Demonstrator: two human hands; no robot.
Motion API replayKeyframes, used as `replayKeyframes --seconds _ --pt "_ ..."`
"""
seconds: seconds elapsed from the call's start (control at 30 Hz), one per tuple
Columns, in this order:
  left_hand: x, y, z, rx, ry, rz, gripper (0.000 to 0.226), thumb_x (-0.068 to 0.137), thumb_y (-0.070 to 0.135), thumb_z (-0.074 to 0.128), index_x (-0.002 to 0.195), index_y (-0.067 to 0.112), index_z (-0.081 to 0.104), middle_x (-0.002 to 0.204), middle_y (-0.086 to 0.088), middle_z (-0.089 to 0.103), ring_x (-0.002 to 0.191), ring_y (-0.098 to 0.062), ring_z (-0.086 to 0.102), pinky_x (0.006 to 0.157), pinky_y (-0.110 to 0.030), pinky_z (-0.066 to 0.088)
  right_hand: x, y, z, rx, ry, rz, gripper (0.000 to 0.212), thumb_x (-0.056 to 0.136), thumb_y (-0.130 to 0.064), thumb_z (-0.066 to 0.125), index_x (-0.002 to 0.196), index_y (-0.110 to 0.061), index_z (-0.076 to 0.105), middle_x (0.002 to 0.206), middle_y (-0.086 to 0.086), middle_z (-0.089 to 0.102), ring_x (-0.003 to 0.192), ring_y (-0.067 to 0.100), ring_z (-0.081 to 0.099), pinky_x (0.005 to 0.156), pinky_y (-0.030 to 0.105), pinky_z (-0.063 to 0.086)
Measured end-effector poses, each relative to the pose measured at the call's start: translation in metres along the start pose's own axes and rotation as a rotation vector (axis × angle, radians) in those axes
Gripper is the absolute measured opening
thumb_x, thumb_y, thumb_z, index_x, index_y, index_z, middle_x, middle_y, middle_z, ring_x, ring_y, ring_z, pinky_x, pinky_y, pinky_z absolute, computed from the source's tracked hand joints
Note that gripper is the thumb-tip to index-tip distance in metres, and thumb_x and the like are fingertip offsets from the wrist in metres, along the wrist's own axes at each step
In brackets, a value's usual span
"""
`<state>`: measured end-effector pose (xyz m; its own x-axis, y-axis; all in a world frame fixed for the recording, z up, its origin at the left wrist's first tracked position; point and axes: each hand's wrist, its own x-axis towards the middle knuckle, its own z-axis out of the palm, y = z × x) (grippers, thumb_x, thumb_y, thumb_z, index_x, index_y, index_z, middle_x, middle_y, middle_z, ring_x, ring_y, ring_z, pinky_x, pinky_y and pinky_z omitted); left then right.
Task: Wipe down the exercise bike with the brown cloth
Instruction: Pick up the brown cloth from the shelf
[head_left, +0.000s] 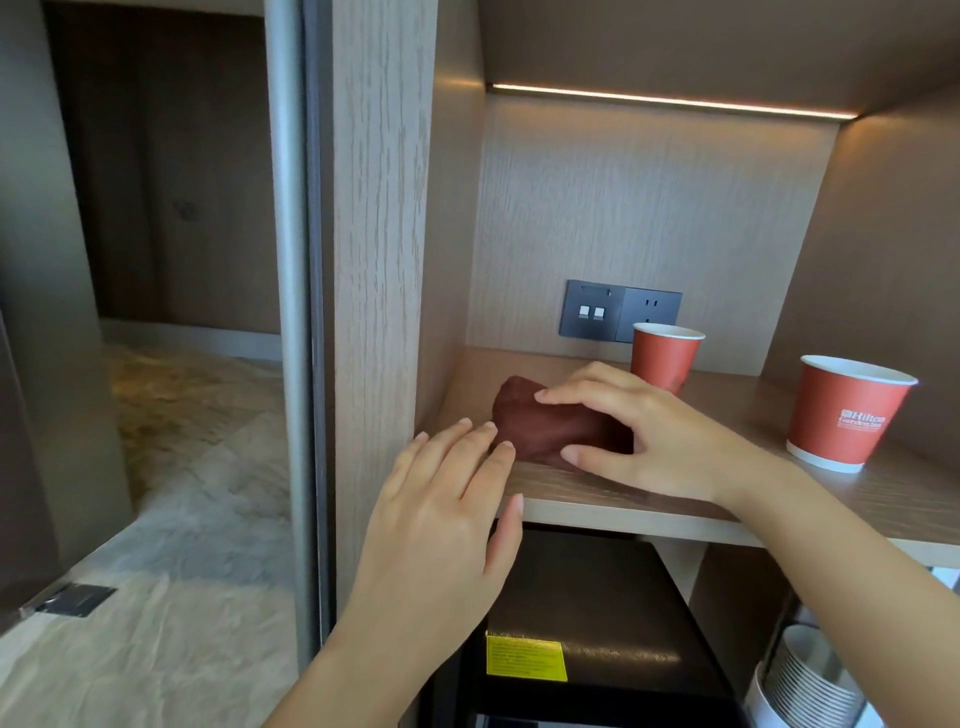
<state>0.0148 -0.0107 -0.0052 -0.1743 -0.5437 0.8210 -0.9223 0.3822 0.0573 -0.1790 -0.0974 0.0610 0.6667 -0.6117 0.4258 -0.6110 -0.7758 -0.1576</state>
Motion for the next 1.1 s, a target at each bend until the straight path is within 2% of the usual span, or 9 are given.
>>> replayKeyframes --seconds 0.17,0.23,0.33,0.43,0.6,0.73,0.9,1.0,1.1 --pt "-0.003 -0.005 -0.003 0.020 -0.006 0.006 0.041 0.084 0.031 0.041 0.106 0.010 0.068 0.111 -0.007 0.068 0.107 -0.022 0.061 0.098 -0.042 0.034 0.027 -0.002 0.011 -0.060 -0.140 0.043 0.050 0.084 -0.056 0.046 0.132 -0.054 0.031 0.139 -0.014 0.036 0.128 0.007 0.032 0.106 0.044 0.033" --pt "-0.004 -0.008 -0.004 0.036 -0.007 0.004 0.040 0.084 0.031 0.041 0.106 0.010 0.068 0.112 -0.007 0.067 0.108 -0.022 0.060 0.099 -0.042 0.032 0.035 -0.001 0.015 -0.062 -0.221 0.075 0.055 0.077 -0.068 0.041 0.130 -0.060 0.027 0.144 -0.012 0.031 0.129 0.010 0.032 0.105 0.038 0.033" --pt "-0.006 -0.012 -0.005 0.046 -0.004 -0.005 0.039 0.084 0.030 0.042 0.106 0.010 0.068 0.112 -0.006 0.067 0.109 -0.022 0.059 0.100 -0.042 0.030 0.039 0.001 0.018 -0.046 -0.250 0.090 0.060 0.067 -0.077 0.037 0.125 -0.067 0.024 0.142 -0.013 0.032 0.120 0.006 0.037 0.095 0.024 0.033" --pt "-0.007 -0.011 -0.005 0.052 -0.009 -0.016 0.039 0.084 0.030 0.041 0.106 0.011 0.068 0.112 -0.005 0.067 0.109 -0.021 0.059 0.101 -0.043 0.029 0.037 0.002 0.019 -0.061 -0.227 0.084 0.056 0.071 -0.075 0.042 0.124 -0.065 0.027 0.127 -0.013 0.041 0.110 0.010 0.045 0.086 0.023 0.036" --pt "-0.009 -0.007 -0.003 0.046 -0.005 -0.045 0.039 0.084 0.030 0.042 0.105 0.011 0.068 0.112 -0.005 0.067 0.109 -0.021 0.059 0.100 -0.043 0.029 0.030 -0.006 0.019 -0.051 -0.184 0.029 0.046 0.080 -0.061 0.050 0.125 -0.058 0.037 0.114 -0.012 0.046 0.102 0.011 0.050 0.085 0.026 0.041" --pt "-0.016 -0.006 -0.004 0.018 0.027 -0.074 0.037 0.084 0.029 0.043 0.105 0.010 0.068 0.113 -0.006 0.066 0.110 -0.022 0.059 0.102 -0.042 0.034 0.022 -0.014 0.019 -0.020 -0.167 -0.023 0.045 0.079 -0.059 0.053 0.122 -0.057 0.040 0.111 -0.013 0.045 0.099 0.009 0.049 0.082 0.025 0.043" --pt "-0.025 -0.002 -0.007 0.008 0.106 -0.097 0.033 0.084 0.024 0.046 0.104 0.008 0.067 0.113 -0.007 0.065 0.109 -0.022 0.057 0.100 -0.038 0.033 0.013 -0.023 0.017 0.052 -0.128 -0.078 0.043 0.079 -0.050 0.061 0.118 -0.056 0.046 0.102 -0.018 0.044 0.090 0.002 0.047 0.073 0.012 0.035" --pt "-0.030 0.001 -0.011 0.029 0.143 -0.111 0.031 0.084 0.022 0.048 0.104 0.006 0.067 0.113 -0.009 0.064 0.108 -0.021 0.055 0.098 -0.037 0.034 0.006 -0.032 0.018 0.044 -0.114 -0.130 0.044 0.077 -0.053 0.060 0.119 -0.056 0.046 0.103 -0.020 0.044 0.092 -0.003 0.047 0.071 0.009 0.035" --pt "-0.038 0.003 -0.018 0.072 0.155 -0.132 0.030 0.085 0.020 0.048 0.103 0.005 0.067 0.113 -0.010 0.064 0.108 -0.023 0.057 0.099 -0.036 0.033 0.001 -0.040 0.020 -0.016 -0.073 -0.166 0.047 0.075 -0.056 0.056 0.120 -0.054 0.046 0.104 -0.017 0.046 0.086 0.001 0.046 0.069 0.010 0.036"
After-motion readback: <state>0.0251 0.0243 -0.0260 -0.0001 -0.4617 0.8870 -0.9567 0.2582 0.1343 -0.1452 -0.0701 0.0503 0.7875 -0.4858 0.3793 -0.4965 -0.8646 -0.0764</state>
